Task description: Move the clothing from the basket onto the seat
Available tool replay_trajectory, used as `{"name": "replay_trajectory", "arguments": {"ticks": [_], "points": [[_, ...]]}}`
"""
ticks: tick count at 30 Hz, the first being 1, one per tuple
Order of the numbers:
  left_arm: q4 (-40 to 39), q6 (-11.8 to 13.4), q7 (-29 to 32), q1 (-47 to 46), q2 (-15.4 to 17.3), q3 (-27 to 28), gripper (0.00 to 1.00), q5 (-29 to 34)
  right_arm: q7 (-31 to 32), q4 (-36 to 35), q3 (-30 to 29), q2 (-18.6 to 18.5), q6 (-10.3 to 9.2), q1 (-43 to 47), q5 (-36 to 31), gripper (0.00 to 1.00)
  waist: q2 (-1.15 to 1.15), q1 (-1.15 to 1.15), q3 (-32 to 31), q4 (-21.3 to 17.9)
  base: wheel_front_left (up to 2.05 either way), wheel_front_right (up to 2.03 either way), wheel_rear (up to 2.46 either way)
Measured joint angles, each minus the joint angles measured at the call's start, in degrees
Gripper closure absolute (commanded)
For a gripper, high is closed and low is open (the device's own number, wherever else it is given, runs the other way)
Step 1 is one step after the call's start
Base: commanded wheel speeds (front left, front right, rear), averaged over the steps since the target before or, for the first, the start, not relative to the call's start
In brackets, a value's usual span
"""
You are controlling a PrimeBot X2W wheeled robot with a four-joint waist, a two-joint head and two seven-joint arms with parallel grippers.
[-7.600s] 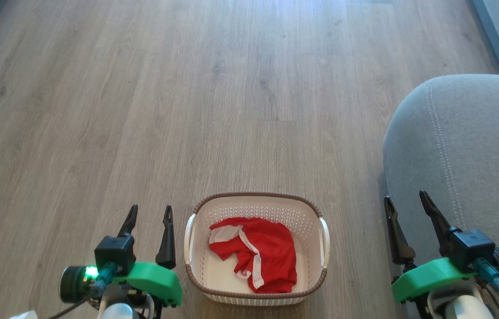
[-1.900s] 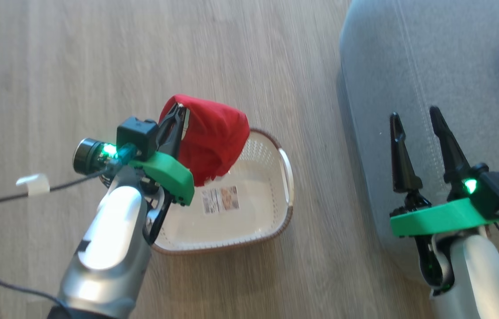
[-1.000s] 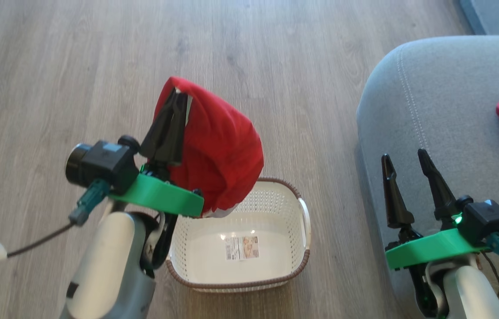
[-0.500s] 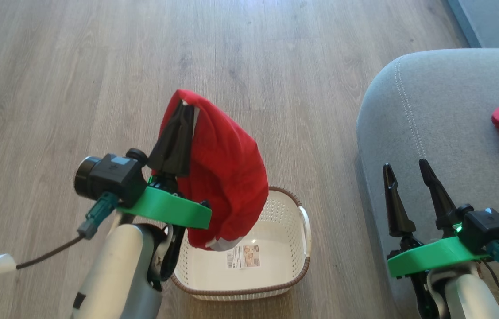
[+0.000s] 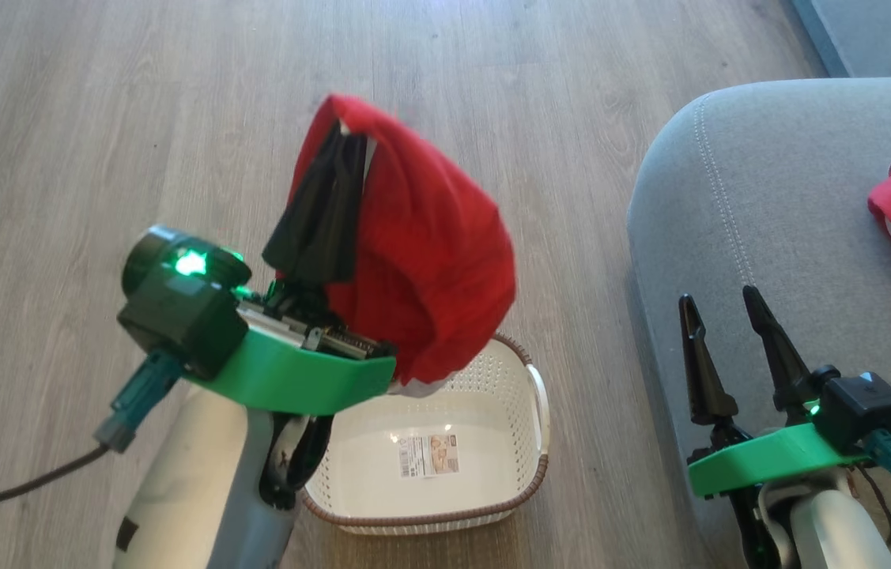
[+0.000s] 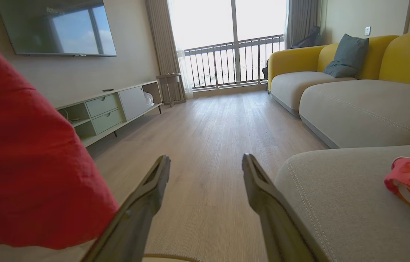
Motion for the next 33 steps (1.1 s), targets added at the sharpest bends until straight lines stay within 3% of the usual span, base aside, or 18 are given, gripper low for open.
{"name": "replay_trajectory", "arguments": {"ticks": [5, 10, 16, 23, 33], "points": [[-1.46, -0.02, -0.01, -1.69, 0.00, -1.51, 1.00, -0.41, 0.00, 0.26, 0.71, 0.00, 0.00, 0.00, 0.00, 0.00, 0.00, 0.00, -0.05, -0.28, 0.00, 0.00, 0.00], [-1.16, -0.08, -0.01, -1.67, 0.00, -2.12, 1.00, -0.38, 0.00, -1.20, 7.06, -0.74, 0.00, -0.02, -1.80, 0.00, 0.00, 0.00, -0.13, -0.73, 0.00, 0.00, 0.00], [-0.03, -0.09, -0.01, -1.36, 0.01, -2.35, 1.00, -0.34, 0.00, -6.05, 9.93, -8.86, 0.00, -0.04, -2.33, 0.00, 0.00, 0.00, -0.36, -1.45, 0.00, 0.00, 0.00], [1.94, -0.78, -0.01, -0.76, 0.01, -1.68, 1.00, 0.20, 0.00, -11.72, 19.35, -18.93, 0.00, 0.01, -2.91, 0.00, 0.00, 0.00, -0.63, -2.53, 0.00, 0.00, 0.00], [1.93, -1.79, -0.01, -0.76, 0.01, -2.14, 1.00, 1.90, 0.00, -13.59, 26.09, -24.94, 0.00, -0.13, 6.36, 0.00, 0.00, 0.00, -0.60, -2.99, 0.00, 0.00, 0.00]]}}
